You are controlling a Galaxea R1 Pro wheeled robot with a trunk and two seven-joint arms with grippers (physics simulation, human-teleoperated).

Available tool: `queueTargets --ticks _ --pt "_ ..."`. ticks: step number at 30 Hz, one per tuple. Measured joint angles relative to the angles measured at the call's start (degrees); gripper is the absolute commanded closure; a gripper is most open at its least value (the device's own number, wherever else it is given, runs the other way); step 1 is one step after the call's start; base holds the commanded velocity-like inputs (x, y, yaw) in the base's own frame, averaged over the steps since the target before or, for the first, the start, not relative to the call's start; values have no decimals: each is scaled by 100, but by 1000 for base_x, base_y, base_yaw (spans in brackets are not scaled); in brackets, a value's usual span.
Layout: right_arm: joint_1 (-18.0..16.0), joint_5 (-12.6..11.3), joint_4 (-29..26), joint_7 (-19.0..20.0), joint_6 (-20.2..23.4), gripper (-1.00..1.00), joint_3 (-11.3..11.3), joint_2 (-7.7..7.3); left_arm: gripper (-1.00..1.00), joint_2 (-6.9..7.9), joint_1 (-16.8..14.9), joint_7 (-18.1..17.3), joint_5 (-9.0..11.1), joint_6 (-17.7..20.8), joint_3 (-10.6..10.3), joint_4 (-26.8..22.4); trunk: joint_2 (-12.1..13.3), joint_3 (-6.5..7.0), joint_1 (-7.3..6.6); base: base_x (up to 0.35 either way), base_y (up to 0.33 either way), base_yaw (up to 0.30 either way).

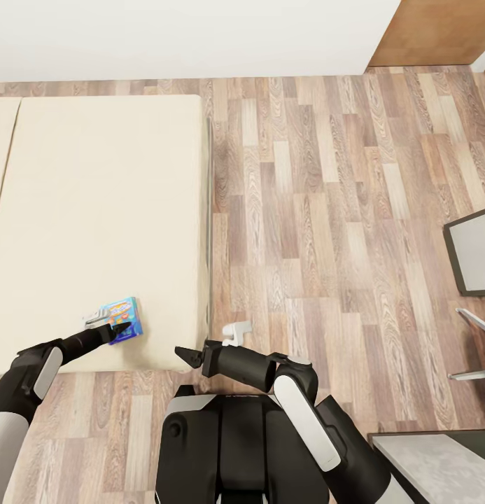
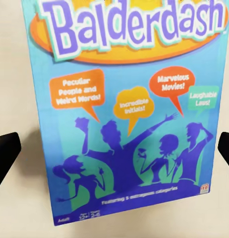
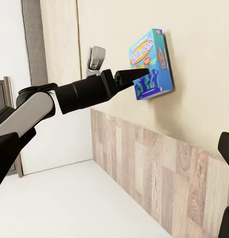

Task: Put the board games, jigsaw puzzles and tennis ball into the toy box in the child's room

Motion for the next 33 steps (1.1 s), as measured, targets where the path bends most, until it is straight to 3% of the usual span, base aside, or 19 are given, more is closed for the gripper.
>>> queueTargets --ticks 33 --pt "0 1 0 0 0 -100 0 0 -100 16 0 -7 4 3 7 0 0 0 -1 7 44 0"
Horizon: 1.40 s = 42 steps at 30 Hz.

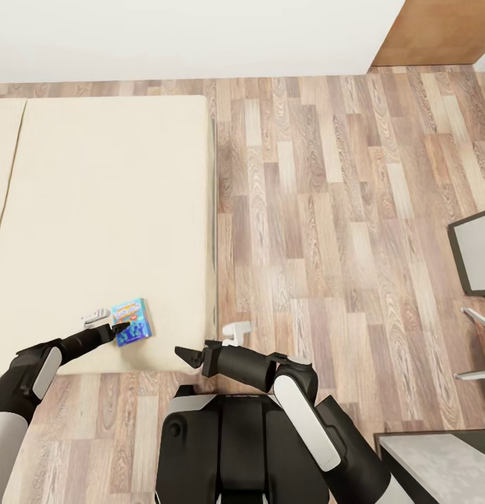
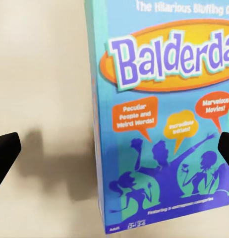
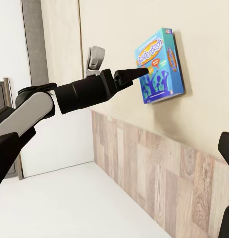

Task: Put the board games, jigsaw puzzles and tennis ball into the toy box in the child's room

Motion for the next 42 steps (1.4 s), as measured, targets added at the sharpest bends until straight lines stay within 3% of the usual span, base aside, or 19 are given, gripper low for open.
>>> queueTargets --ticks 42 --pt "0 -4 -4 0 0 -100 0 0 -100 -24 0 0 -12 5 -12 0 0 0 1 40 2 0"
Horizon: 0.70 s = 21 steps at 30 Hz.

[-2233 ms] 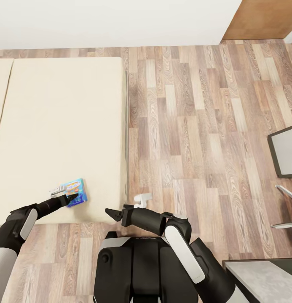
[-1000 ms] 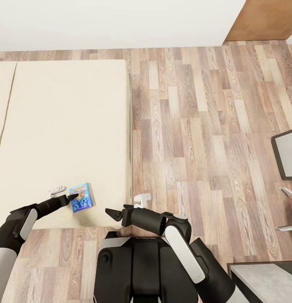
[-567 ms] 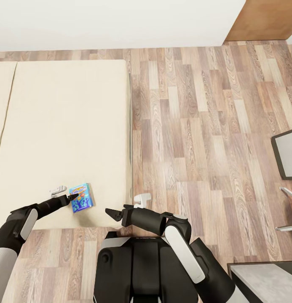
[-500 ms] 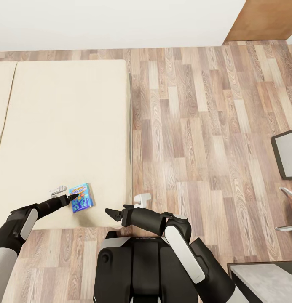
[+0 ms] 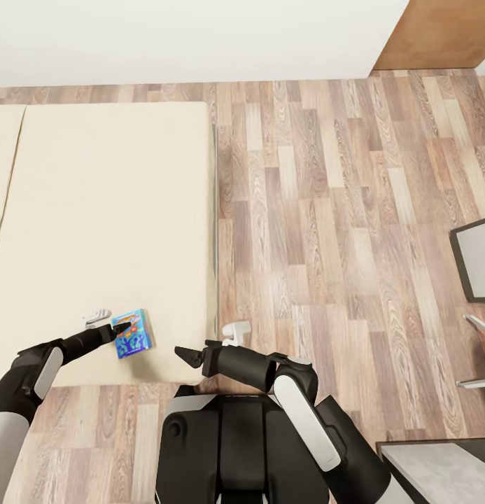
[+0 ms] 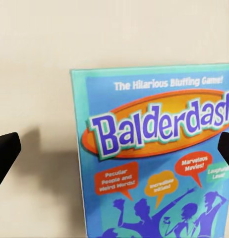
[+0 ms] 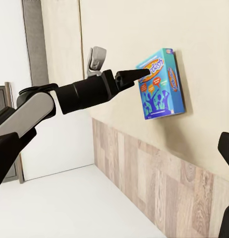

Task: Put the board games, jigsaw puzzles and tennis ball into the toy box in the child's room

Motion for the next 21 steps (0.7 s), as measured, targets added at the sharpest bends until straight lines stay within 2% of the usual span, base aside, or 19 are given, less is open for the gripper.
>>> queueTargets --ticks 21 --pt "0 -5 0 -1 1 -100 -1 0 -100 -6 0 -1 9 -1 -6 1 0 0 0 2 -20 0"
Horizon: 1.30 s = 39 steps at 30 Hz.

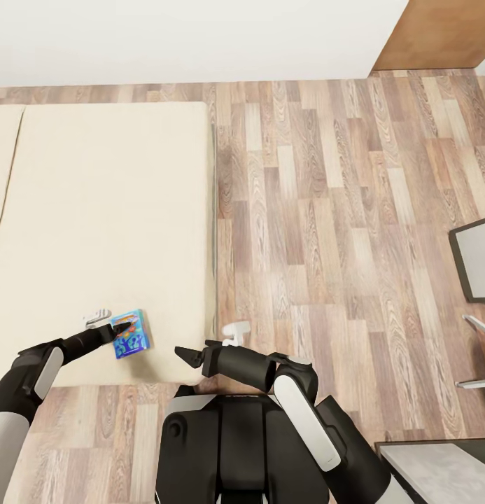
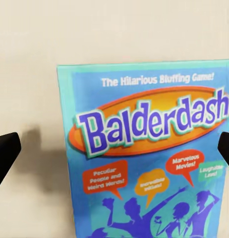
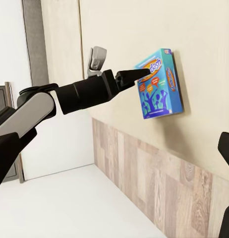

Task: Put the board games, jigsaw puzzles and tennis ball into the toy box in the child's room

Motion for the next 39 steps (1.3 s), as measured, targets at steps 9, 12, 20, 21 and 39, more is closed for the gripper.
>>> queueTargets --ticks 9,12,20,21,39 --pt "0 0 -4 1 -1 -100 0 -3 -100 -3 0 -7 0 1 0 -1 0 0 0 0 -73 0" --pt "0 0 -4 0 -1 -100 0 -3 -100 -3 0 -23 0 1 0 -1 0 0 0 0 -15 0" --pt "0 0 -4 0 -1 -100 1 -4 -100 -3 0 -273 -14 2 1 -2 0 0 0 0 -5 0" --pt "0 0 -4 1 -1 -100 1 -5 -100 -3 0 -294 -17 2 1 -2 0 0 0 0 -1 0" --pt "0 0 -5 0 -1 -100 0 -4 -100 1 0 -385 -33 4 4 -1 0 0 0 0 -87 0"
